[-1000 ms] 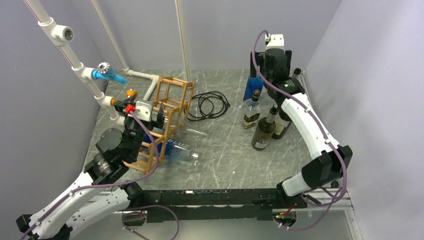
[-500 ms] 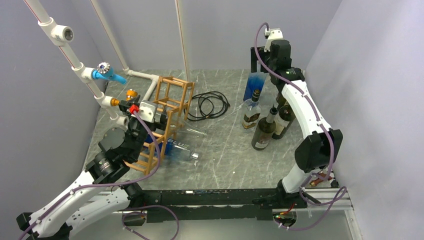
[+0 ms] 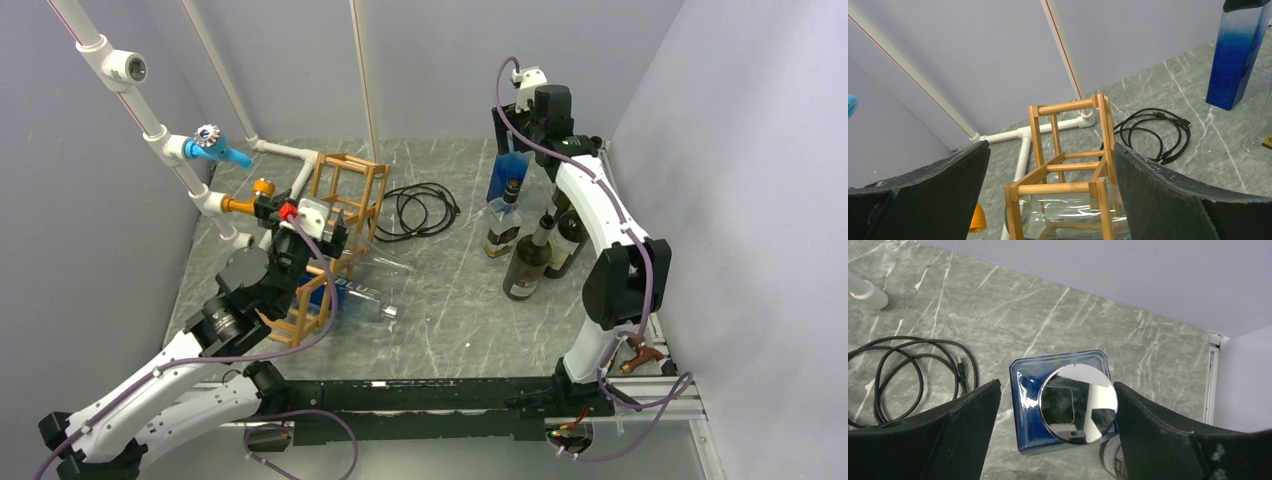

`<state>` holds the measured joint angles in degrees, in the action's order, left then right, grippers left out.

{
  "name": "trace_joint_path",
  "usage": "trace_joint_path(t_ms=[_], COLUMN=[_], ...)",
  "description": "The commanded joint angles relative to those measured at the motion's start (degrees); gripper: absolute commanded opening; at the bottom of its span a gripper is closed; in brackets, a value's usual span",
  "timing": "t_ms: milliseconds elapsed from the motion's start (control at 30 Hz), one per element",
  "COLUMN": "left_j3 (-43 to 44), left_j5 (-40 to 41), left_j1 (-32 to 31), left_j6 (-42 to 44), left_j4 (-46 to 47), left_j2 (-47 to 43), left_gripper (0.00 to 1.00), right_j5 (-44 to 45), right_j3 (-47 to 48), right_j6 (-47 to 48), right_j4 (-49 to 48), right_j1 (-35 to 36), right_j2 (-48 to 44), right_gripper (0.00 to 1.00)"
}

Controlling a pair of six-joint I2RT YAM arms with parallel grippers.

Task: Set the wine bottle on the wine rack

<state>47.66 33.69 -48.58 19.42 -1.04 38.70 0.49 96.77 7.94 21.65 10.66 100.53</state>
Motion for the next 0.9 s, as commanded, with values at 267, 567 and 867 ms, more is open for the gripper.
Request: trace_joint_path(t_ms=[267, 567, 867], left_j3=[0.49, 0.05, 0.58], left_j5=[0.33, 0.67, -0.19], left_j1=[-0.23, -0.27, -0.31], left_j6=[0.80, 1.14, 0.17], left_j4=[3.08, 3.59, 2.82], left_j2=[2.92, 2.22, 0.88], left_gripper=[1.00, 1.00, 1.00], right_j5=[-2.71, -5.60, -0.67], right_j3=[-4.88, 3.06, 4.82], right_j6=[1.93, -2.93, -13.36], right_j4=[-9.53, -8.58, -11.71], right_j1=[-0.03, 0.27, 1.43], right_j2=[0.32, 0.27, -3.06], right_gripper=[0.43, 0.00, 0.00])
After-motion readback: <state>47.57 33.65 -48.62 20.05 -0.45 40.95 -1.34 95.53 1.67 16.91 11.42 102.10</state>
